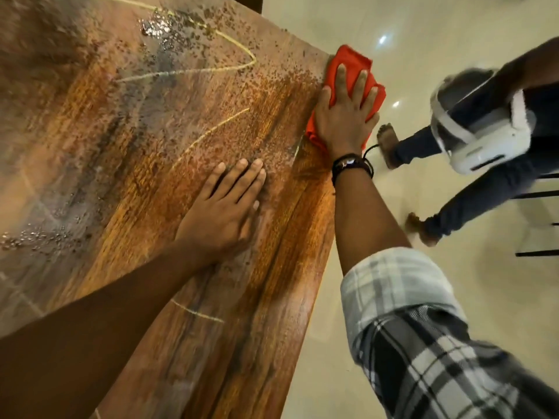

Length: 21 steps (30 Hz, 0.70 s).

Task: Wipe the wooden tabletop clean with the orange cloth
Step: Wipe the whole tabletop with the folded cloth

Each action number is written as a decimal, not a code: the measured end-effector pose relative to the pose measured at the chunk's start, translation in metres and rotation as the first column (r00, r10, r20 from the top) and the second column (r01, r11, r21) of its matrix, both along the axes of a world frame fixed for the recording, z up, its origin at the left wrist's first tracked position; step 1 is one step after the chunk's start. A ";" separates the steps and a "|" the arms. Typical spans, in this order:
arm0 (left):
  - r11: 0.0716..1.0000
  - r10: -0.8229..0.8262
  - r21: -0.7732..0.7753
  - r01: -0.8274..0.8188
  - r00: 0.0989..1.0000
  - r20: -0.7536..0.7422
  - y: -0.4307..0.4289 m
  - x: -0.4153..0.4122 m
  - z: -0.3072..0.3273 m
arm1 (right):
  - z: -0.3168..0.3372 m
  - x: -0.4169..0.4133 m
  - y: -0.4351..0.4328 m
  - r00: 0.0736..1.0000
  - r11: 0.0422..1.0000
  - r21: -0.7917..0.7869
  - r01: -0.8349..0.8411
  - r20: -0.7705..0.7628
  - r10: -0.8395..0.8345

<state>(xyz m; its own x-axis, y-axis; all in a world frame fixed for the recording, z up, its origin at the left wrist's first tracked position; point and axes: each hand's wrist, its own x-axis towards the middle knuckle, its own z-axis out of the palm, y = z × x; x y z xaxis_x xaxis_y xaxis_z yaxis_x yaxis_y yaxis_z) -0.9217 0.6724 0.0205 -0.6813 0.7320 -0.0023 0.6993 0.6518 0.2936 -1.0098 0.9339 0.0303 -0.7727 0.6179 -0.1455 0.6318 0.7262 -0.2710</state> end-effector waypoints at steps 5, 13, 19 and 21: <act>1.000 0.005 -0.009 -0.005 1.000 -0.026 0.000 0.001 0.002 | -0.005 0.098 -0.085 0.994 0.991 0.086 -0.100 -0.042 0.104; 1.000 0.013 -0.008 -0.013 1.000 -0.022 0.002 0.000 0.002 | -0.006 0.105 -0.096 0.996 0.995 0.046 -0.085 -0.017 0.086; 1.000 0.013 -0.002 -0.014 0.999 -0.040 0.001 -0.001 -0.002 | -0.003 -0.012 -0.019 1.000 1.000 -0.012 0.021 -0.012 -0.021; 1.000 0.014 0.016 -0.014 0.999 -0.042 0.001 0.000 -0.004 | -0.003 -0.037 0.000 0.999 0.999 -0.010 0.053 0.000 -0.053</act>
